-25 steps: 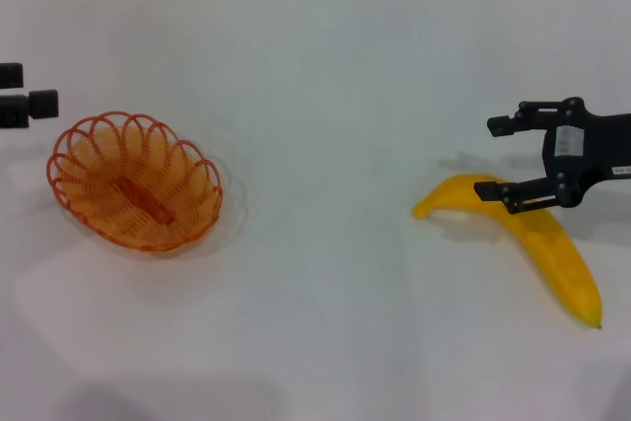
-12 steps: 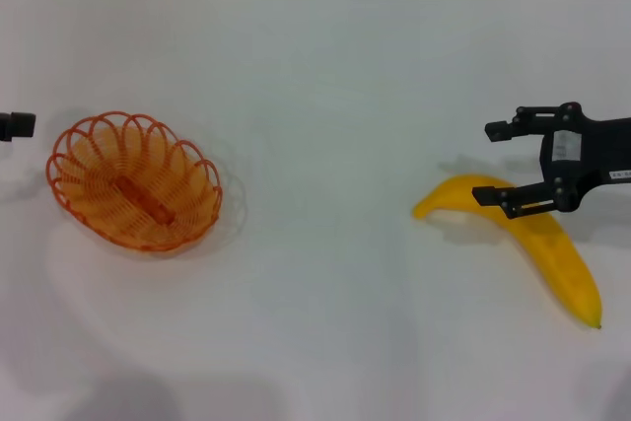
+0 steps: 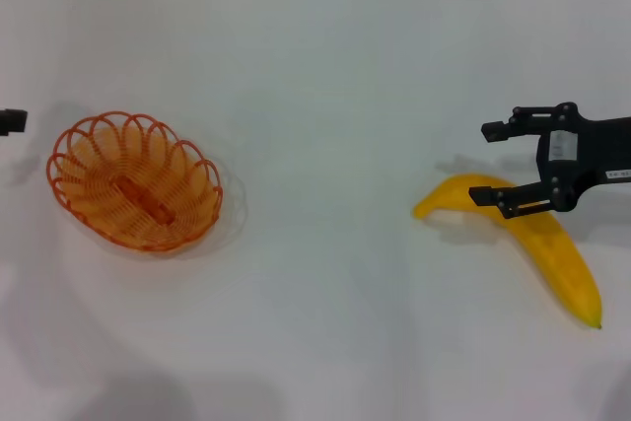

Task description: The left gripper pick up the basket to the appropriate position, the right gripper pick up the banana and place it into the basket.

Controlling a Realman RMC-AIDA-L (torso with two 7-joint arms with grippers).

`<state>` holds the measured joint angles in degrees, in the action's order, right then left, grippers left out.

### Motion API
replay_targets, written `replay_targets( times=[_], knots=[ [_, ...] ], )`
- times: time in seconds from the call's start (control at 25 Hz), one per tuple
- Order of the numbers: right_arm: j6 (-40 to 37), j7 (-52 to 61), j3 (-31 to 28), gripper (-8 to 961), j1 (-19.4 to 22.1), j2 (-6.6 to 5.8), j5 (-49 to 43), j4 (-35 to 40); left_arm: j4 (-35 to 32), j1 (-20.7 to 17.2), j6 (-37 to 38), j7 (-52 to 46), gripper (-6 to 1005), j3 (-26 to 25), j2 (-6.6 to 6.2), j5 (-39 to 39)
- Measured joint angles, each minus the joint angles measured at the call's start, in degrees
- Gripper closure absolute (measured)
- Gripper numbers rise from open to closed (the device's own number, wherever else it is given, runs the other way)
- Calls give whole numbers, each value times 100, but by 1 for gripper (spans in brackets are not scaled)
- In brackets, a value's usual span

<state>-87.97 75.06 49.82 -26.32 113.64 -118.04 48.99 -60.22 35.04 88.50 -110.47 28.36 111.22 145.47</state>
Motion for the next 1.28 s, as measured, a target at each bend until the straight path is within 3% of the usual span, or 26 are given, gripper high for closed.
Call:
replay_targets(
  times=[0.36,0.88,1.28],
  knots=[
    [0,0,8,91,-13,0,0,-48,281,249,-405,358,191,75,200,196],
    [-18,8,11,91,-22,0,-16,-47,1219,501,-1182,520,205,441,221,371],
    [-18,9,11,91,-22,0,-17,-47,1540,587,-1537,534,216,500,235,426]
  ],
)
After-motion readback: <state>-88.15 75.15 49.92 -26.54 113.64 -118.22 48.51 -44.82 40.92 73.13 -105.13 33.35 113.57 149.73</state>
